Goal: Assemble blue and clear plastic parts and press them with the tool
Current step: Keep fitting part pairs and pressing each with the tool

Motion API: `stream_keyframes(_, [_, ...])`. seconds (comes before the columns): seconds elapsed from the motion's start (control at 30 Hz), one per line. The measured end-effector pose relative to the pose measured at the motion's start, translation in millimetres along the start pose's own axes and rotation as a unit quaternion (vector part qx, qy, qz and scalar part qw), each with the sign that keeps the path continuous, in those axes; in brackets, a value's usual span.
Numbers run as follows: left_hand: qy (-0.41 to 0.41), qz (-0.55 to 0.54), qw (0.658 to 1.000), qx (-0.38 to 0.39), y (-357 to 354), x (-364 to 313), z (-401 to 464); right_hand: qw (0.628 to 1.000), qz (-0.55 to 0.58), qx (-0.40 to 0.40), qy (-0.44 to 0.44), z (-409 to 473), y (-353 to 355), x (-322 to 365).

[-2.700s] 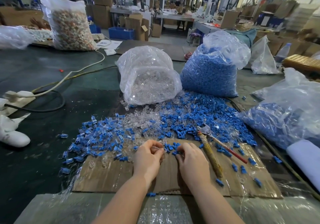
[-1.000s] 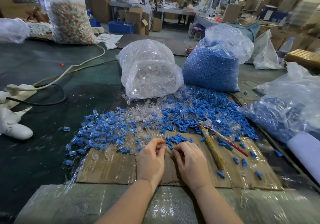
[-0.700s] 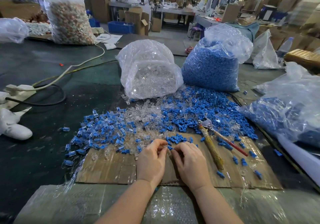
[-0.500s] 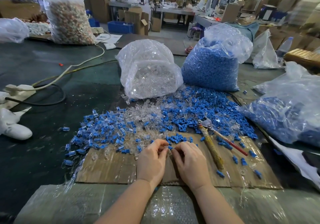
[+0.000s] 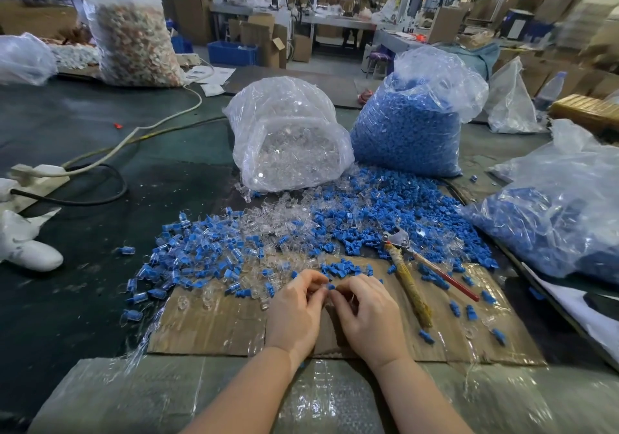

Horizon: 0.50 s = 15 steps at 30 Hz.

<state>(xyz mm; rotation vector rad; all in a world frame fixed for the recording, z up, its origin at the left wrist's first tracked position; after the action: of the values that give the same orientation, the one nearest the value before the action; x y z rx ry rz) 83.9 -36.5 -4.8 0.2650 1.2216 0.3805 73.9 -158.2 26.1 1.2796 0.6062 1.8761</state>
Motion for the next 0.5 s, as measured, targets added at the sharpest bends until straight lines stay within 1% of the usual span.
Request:
stream_keyframes(0.1, [0.009,-0.034,0.999,-0.012,2.0,-0.1,-0.4,1.0,0.003,-0.004,0.011,-1.2,2.0,2.2])
stream_keyframes(0.27, [0.006,-0.031,0.999,-0.006,2.2,-1.0,-0.6,1.0,-0.004,-0.008,0.017,-0.6,0.6,3.4])
stream_keyframes(0.4, [0.007,-0.038,0.999,-0.01,3.1,-1.8,0.0,1.0,0.012,-0.013,0.015,-1.0,2.0,2.3])
stream_keyframes(0.5, [0.007,-0.038,0.999,-0.009,2.5,-2.3,0.5,0.999,0.017,-0.002,0.028,-1.7,0.6,3.7])
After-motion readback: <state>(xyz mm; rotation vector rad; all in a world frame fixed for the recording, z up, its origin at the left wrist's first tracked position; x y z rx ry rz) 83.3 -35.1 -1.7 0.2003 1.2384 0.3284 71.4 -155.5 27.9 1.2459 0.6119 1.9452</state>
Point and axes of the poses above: each hand's wrist, its own z-axis towards the middle knuckle, its own y-axis out of the back of the hand, x = y × z, the point moved 9 cm from there along z, towards the middle knuckle, and after that the axes turned 11 degrees about -y, right-handed, at the moved point
